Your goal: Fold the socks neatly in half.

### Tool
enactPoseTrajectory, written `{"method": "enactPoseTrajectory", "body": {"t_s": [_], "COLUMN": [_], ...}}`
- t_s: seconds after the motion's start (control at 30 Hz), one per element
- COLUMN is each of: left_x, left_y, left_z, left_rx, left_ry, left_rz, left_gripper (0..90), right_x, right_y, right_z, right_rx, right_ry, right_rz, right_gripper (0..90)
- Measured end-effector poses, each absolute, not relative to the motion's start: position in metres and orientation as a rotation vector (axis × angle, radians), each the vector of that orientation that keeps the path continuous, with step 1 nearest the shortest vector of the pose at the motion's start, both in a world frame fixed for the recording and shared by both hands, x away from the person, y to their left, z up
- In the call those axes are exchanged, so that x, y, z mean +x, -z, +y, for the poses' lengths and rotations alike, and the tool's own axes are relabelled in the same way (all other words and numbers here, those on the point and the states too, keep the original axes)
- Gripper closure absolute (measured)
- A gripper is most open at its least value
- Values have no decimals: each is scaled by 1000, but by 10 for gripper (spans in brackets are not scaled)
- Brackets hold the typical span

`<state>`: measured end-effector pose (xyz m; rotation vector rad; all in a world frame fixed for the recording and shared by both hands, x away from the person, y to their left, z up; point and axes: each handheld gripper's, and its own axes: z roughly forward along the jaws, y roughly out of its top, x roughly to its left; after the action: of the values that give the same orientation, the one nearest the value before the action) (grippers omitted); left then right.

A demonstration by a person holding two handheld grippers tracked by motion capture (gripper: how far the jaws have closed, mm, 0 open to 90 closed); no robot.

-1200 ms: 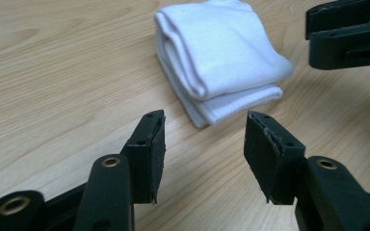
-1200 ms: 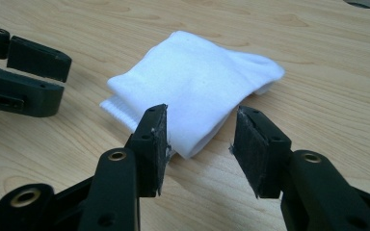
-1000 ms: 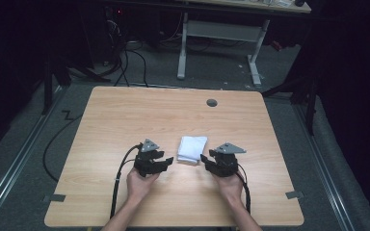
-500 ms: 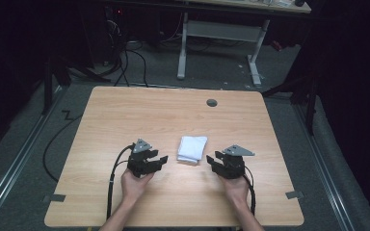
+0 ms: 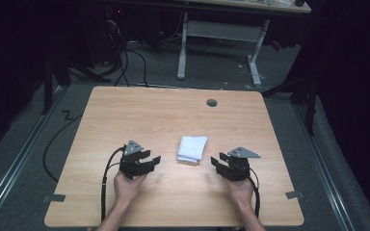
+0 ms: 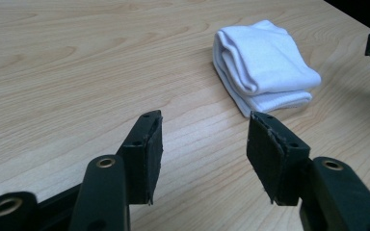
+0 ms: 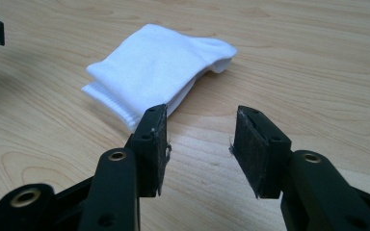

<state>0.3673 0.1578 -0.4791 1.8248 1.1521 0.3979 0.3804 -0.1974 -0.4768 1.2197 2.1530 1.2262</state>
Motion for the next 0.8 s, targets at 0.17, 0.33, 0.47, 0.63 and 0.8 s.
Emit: {"method": "enactPoseTrajectory", "body": {"t_s": [0.17, 0.33, 0.47, 0.63, 0.8], "left_x": [365, 363, 361, 359, 357], "left_y": [479, 482, 484, 486, 489], "left_z": [164, 170, 177, 182, 187], "left_rx": [1814, 1810, 1800, 1793, 1795], "left_ry": [-405, -413, -417, -410, -414], "left_rz": [1164, 1181, 1197, 1209, 1223], "left_gripper": [465, 457, 453, 450, 445], "right_x": [379, 378, 376, 375, 373], "right_y": [477, 479, 481, 484, 484], "right_z": [-202, -208, -214, -223, -229], "right_rx": [1225, 1249, 1264, 1278, 1300], "right_ry": [-1232, -1231, -1218, -1199, -1198], "right_rz": [2143, 2133, 2131, 2126, 2111], "right_gripper": [551, 548, 547, 545, 544]}}
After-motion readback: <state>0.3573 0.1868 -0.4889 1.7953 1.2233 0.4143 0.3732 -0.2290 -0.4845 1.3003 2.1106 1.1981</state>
